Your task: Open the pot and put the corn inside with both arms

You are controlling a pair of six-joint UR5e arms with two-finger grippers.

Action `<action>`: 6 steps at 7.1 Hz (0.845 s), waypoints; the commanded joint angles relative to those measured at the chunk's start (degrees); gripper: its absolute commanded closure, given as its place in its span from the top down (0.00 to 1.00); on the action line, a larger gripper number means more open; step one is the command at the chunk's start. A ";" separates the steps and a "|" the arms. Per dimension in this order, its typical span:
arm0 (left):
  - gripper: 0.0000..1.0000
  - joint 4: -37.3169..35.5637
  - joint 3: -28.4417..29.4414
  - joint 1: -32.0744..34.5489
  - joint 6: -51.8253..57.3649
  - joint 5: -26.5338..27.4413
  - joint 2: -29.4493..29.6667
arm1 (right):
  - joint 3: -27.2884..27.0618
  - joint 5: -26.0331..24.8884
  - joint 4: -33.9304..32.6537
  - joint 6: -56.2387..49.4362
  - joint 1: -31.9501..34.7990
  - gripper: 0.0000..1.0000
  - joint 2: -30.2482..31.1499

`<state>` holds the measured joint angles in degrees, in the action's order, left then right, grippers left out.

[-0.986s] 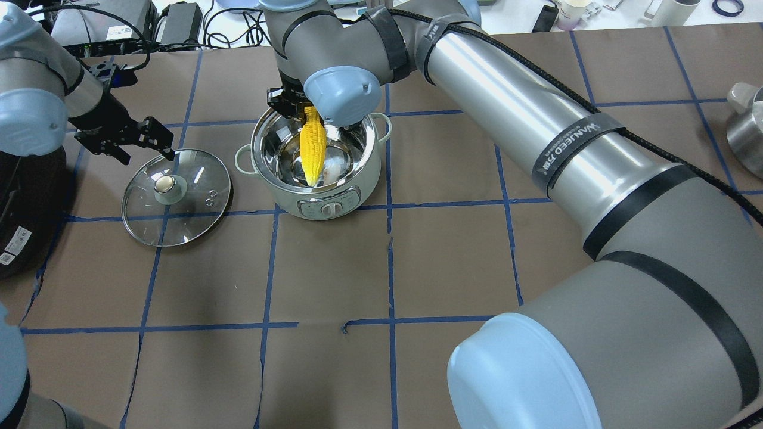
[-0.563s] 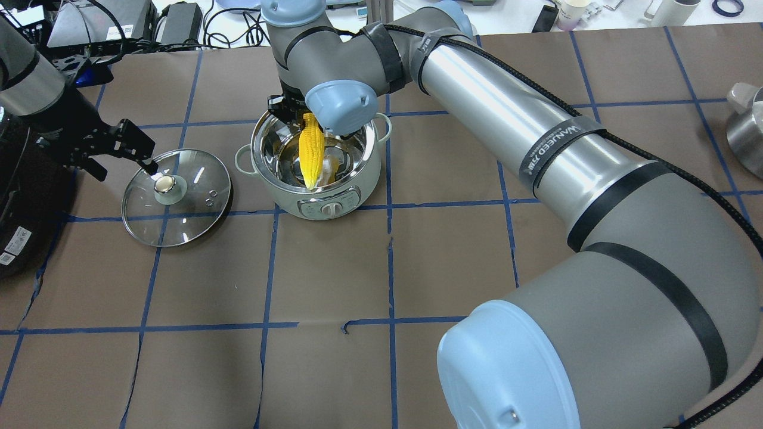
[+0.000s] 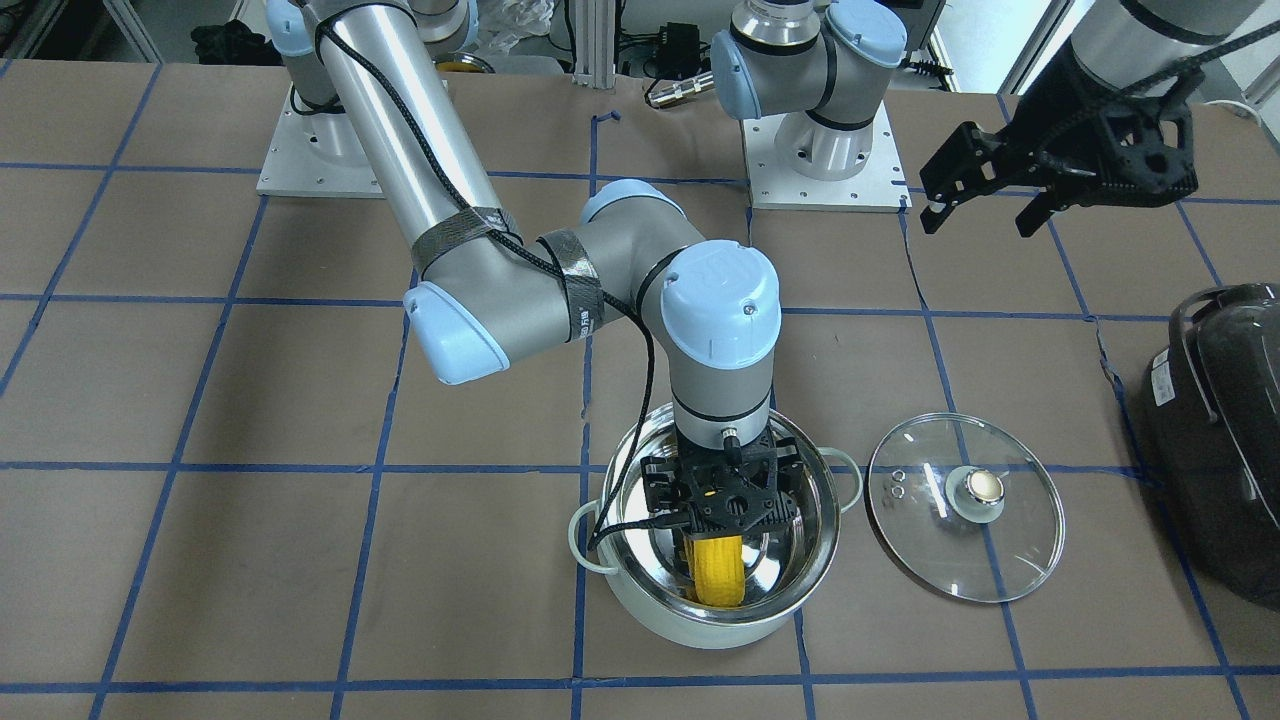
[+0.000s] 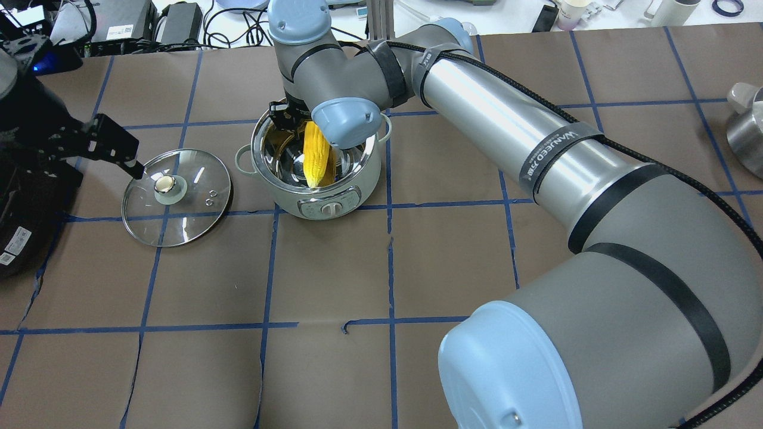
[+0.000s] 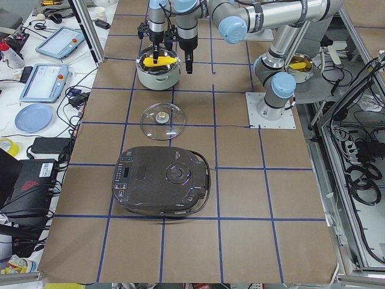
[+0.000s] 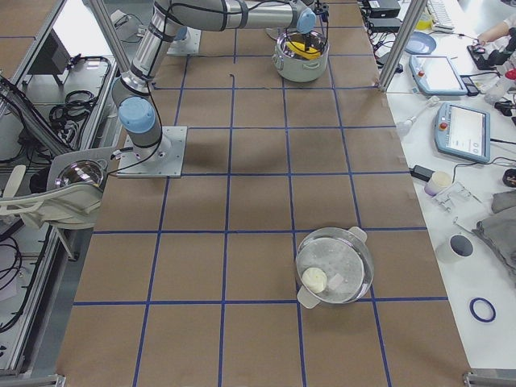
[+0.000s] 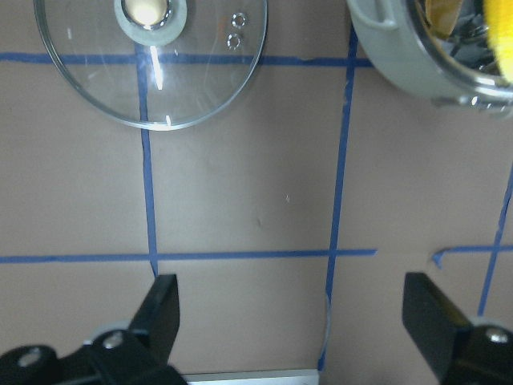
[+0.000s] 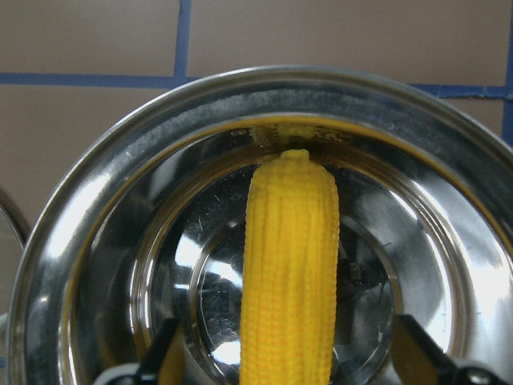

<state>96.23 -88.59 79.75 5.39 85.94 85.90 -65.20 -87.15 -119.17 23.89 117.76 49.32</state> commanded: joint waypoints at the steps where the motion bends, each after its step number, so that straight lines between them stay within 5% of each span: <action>1: 1.00 -6.72 2.29 15.29 -11.27 5.59 2.69 | -0.62 -0.22 0.33 -1.11 -0.95 1.00 2.52; 5: 1.00 -8.07 0.54 15.70 -10.49 6.87 1.99 | -3.86 -0.22 12.10 -20.58 -16.90 1.00 10.60; 6: 1.00 -13.90 -0.52 14.82 -9.01 4.87 2.34 | -6.84 -0.39 14.81 -24.90 -21.65 1.00 14.27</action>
<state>86.70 -88.08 95.26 -4.76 92.38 88.10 -69.14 -87.41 -107.36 4.76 101.70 59.86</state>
